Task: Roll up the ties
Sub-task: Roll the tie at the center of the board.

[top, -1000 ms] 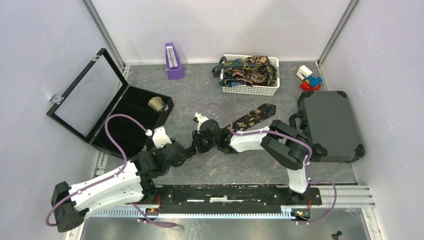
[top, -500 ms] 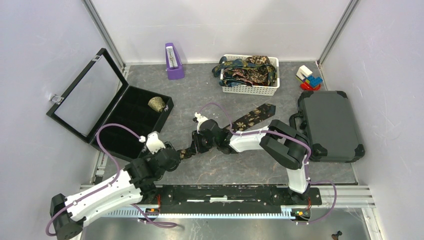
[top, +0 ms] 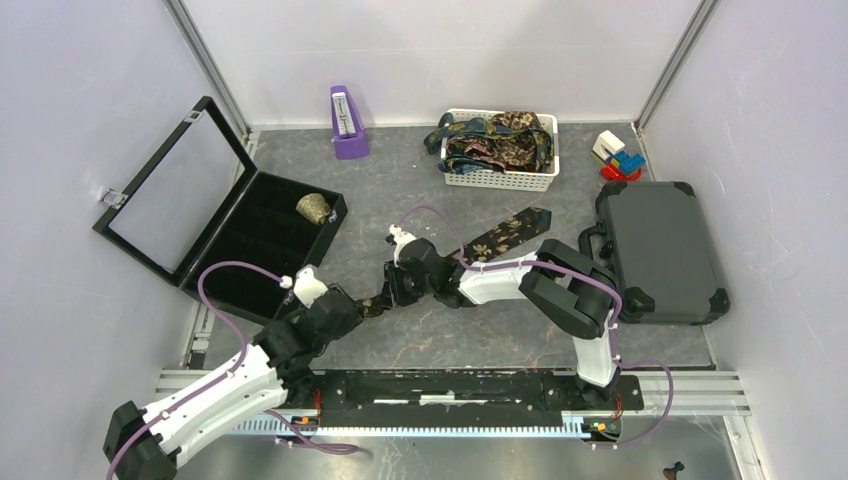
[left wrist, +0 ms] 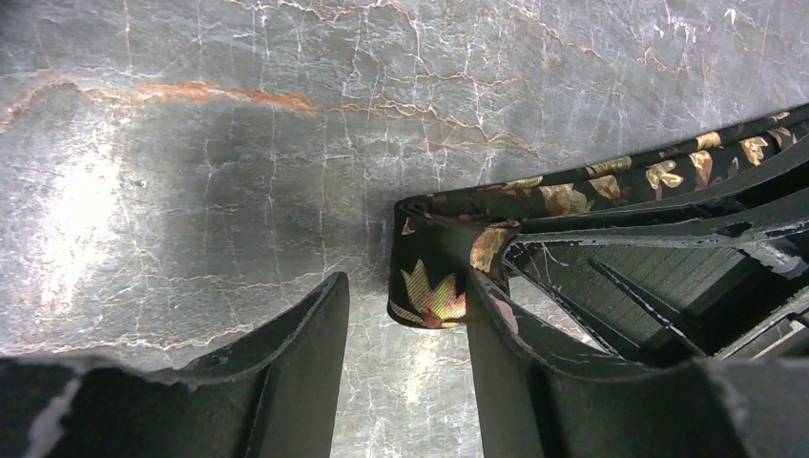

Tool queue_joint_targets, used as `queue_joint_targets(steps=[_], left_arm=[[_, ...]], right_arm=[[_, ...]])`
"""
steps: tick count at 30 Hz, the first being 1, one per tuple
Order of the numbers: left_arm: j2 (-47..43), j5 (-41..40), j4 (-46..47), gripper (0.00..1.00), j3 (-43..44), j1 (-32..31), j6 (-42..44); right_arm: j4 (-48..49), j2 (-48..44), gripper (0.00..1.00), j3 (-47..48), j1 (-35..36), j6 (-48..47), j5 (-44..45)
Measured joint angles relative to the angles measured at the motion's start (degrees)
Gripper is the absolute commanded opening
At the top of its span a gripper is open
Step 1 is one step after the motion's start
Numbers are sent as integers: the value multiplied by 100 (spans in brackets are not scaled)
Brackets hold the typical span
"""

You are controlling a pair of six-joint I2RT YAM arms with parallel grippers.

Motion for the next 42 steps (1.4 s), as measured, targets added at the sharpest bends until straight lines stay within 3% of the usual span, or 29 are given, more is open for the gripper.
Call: queue_joint_targets(steps=[11, 19, 26, 33, 42], left_arm=[[66, 98, 378, 55, -275, 11, -4], [116, 116, 745, 50, -409, 11, -4], [251, 142, 1156, 37, -525, 11, -4], [284, 138, 1305, 18, -544, 37, 9], [431, 153, 765, 12, -210, 35, 9]], right_arm=[[0, 11, 24, 0, 0, 0, -2], [0, 13, 23, 0, 0, 0, -2], [0, 15, 23, 0, -2, 0, 0], [2, 15, 23, 0, -7, -2, 2], [-87, -42, 27, 0, 0, -31, 9]])
